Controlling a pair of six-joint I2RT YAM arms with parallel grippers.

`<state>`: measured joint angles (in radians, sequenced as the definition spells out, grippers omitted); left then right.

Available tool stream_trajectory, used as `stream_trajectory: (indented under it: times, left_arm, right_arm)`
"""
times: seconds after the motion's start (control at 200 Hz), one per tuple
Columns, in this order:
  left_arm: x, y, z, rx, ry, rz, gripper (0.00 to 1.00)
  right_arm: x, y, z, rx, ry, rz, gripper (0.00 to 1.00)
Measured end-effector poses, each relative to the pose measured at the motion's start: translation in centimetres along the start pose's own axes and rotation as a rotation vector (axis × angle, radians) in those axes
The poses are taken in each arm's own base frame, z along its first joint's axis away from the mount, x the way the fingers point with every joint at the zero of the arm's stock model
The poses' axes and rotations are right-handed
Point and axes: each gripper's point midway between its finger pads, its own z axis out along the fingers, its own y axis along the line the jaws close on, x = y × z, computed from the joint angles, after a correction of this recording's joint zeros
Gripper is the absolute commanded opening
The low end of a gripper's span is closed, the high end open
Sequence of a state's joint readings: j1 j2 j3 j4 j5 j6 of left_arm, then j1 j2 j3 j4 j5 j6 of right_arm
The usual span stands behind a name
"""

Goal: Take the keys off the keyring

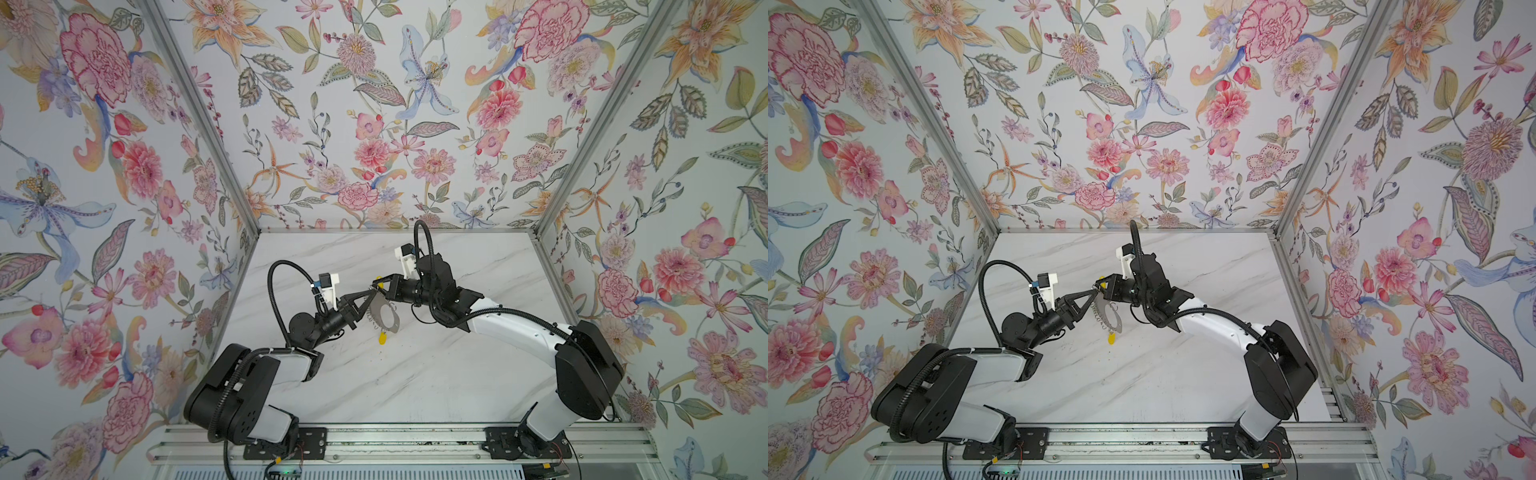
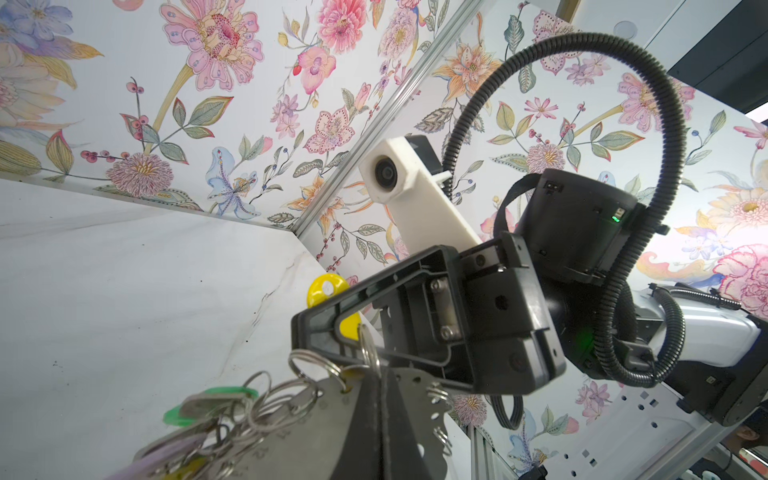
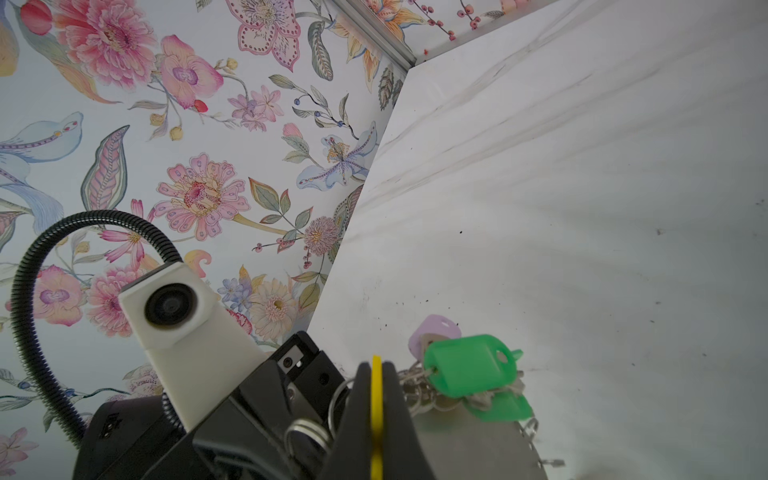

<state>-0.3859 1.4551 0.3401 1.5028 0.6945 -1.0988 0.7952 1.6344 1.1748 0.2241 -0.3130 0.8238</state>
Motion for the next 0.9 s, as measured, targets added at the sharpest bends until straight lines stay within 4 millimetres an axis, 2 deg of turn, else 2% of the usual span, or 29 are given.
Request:
stream_trajectory:
  times: [0.115,0.285,0.756,0.831,0.901]
  left_arm:
    - [-0.5,-0.8,0.3,0.025,-0.005,-0.005,0.00]
    - [0.1,-1.8,0.4,0.069,0.035,-0.024,0.00]
    - [0.6,-1.7,0.4,0.067,0.047,-0.032,0.00]
    - [1.0,-1.3,0.4,0.056,0.056,-0.041,0.07]
    - [1.3,-0.9,0.3,0.049,0.063,-0.047,0.09]
  right_arm:
    - [-1.4,0.6,-0.1,-0.017,-0.039,-0.023,0.00]
    - [-2.8,1.2,-0.3,-0.020,-0.087,-0.074,0.00]
    - [-3.6,1.2,-1.4,-0.001,-0.076,-0.146,0.00]
    - [-3.5,1.3,-1.7,0.005,-0.067,-0.161,0.00]
    - [-3.3,1.2,-2.0,0.013,-0.054,-0.170,0.00]
